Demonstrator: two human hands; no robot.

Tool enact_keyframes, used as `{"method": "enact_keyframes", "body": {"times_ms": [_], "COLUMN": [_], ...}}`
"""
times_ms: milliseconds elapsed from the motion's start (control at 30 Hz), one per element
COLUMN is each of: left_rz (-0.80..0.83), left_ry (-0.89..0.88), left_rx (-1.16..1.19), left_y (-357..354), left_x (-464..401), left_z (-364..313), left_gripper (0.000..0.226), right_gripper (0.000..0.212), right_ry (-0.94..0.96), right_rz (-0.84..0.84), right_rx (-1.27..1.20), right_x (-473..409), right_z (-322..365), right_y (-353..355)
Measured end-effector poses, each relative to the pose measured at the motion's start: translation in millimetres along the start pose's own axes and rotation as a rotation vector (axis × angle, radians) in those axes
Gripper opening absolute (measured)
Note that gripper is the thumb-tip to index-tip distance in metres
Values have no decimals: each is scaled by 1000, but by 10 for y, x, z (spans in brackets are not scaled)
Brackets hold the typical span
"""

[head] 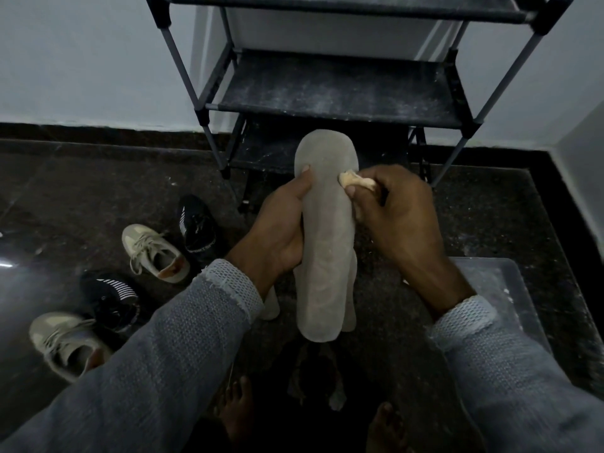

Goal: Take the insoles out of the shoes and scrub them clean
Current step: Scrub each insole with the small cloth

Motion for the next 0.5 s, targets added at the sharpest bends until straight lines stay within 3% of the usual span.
{"method": "enact_keyframes", "body": {"times_ms": [167,400,500], "left_rz": [-21,-27,-12], "left_ry": [25,22,32], "left_rx": [26,-22,4], "left_y": [42,-1,19], "left_x": [13,0,17], "left_z": [-28,7,-13], "left_gripper": [51,43,42], "right_gripper": [12,14,15], "right_ry": [176,11,77], "right_rz": [367,36,250], "right_rx": [-2,67,40], "right_x": [29,-41,-27], "right_z": [190,5,54], "right_y": [-145,-3,-31]}}
Point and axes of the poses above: each hand's wrist, its own x-axis away from the middle knuckle, its own y-axis out of the back of the hand, z = x × y, the point moved 2 cm from there along -x, towards the middle knuckle, and after that the axes turned 12 degrees about z, right-handed, at the moved point
